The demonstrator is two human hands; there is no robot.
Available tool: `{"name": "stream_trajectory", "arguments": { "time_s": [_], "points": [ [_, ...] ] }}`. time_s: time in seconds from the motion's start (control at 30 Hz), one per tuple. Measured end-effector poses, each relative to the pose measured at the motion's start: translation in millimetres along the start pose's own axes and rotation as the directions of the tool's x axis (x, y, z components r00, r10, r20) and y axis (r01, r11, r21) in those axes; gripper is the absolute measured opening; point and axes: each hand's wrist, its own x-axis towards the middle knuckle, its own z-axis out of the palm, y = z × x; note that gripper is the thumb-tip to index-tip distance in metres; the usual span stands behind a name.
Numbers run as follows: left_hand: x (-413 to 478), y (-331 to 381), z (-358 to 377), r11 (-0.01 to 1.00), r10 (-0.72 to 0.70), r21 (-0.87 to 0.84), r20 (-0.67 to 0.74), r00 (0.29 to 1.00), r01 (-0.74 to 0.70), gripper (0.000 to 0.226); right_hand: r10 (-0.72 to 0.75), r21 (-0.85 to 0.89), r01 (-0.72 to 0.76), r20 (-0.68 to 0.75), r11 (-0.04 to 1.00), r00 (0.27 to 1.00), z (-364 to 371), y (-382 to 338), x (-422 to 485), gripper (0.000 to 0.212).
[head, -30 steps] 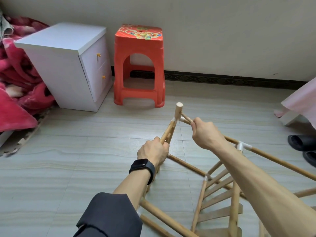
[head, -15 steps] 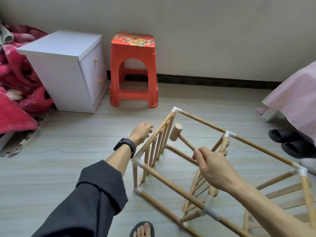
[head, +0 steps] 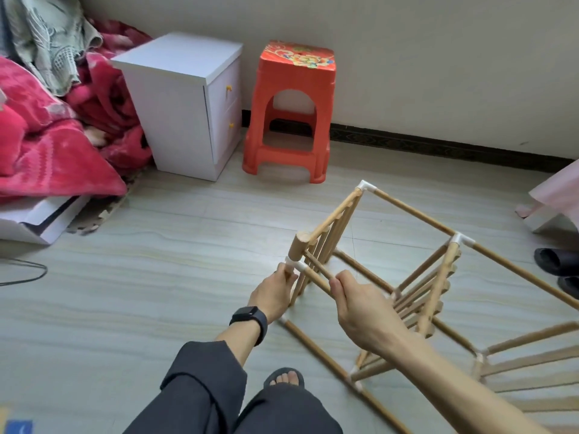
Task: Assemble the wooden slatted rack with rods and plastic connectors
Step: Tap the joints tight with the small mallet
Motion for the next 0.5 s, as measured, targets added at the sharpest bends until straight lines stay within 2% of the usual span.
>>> {"name": "stream_trajectory", "arguments": {
  "time_s": [0.07, 0.2, 0.33, 0.37, 0.5],
  "points": [
    [1, -1, 2, 1.000, -0.008, 0.022, -0.010, 1.000, 0.008, 0.017, 0.002, -0.015, -0.002, 0.021, 1.000, 1.000, 7, 1, -1, 0.028],
    [3, -2, 7, 0.998, -0.016, 0.054, -0.025, 1.000, 0.017, 0.021, -0.021, -0.041, 0.022, 0.016, 0.999, 1.000, 7, -1, 2, 0.027],
    [4, 0, 8, 0.997, -0.038, 0.063, -0.013, 0.999, 0.039, 0.026, -0.078, 0.098, 0.099, -0.200, 0.990, 0.977, -1, -11, 4, 0.024],
    [3, 1, 8, 0.997, -0.038, 0.063, -0.012, 0.999, 0.039, 0.027, -0.079, 0.105, 0.103, -0.215, 0.989, 0.973, 0, -13, 3, 0.023],
    [1, 0, 8, 0.998, -0.010, 0.068, -0.031, 0.999, 0.012, 0.024, -0.016, -0.117, 0.018, 0.020, 0.993, 1.000, 7, -15, 1, 0.027]
  ]
}}
